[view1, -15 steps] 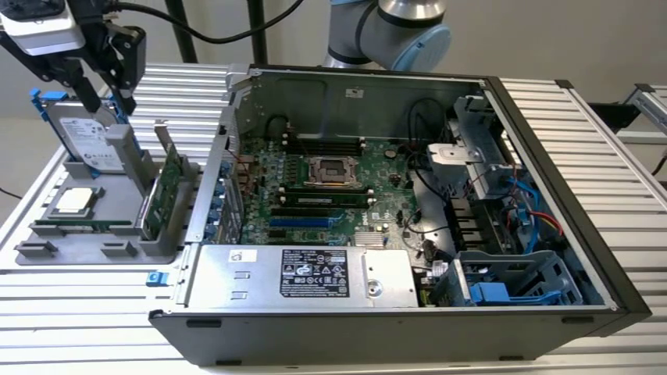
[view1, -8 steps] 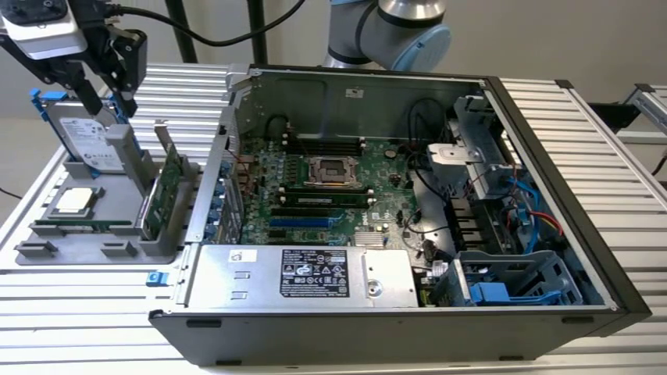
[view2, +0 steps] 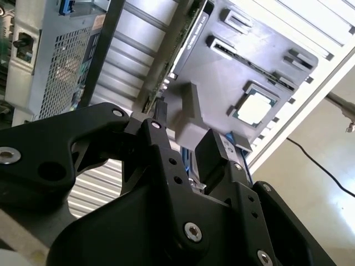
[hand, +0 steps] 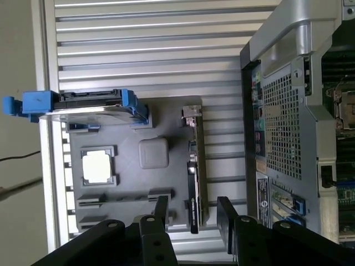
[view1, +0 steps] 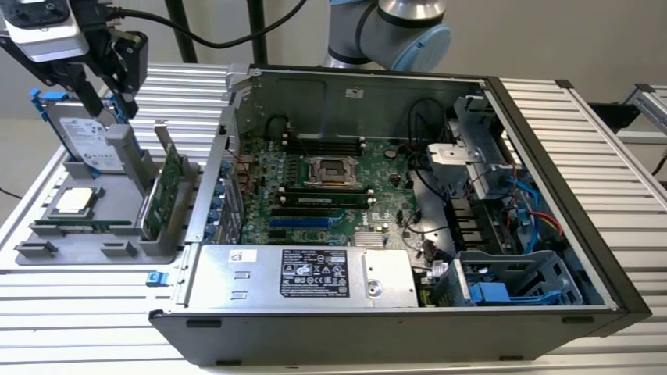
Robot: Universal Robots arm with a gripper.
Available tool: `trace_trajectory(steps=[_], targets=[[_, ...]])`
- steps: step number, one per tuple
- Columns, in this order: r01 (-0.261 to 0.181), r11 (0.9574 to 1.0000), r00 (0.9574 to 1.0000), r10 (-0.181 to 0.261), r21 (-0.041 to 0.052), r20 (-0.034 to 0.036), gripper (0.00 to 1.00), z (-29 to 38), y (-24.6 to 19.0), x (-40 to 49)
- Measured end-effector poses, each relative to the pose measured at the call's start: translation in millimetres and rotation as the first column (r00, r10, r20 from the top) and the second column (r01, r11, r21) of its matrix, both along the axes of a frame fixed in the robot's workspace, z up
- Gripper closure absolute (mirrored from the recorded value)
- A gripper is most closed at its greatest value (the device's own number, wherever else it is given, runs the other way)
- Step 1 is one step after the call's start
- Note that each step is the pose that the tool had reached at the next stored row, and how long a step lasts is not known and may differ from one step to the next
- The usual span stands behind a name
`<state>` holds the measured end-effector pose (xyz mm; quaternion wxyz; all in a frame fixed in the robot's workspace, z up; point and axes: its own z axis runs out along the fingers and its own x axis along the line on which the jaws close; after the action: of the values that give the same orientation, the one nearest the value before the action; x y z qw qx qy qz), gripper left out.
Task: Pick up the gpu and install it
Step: 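Pick up the gpu and move the gpu toward the slot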
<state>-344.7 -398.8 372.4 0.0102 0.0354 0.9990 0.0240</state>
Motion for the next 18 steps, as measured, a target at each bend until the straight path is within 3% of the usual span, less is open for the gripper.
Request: trace_trajectory(steps=[18], targets=[[0.000, 1.0000, 1.0000, 0.000, 0.0000, 0.0001, 0.00, -5.9, 0.0, 0.2]])
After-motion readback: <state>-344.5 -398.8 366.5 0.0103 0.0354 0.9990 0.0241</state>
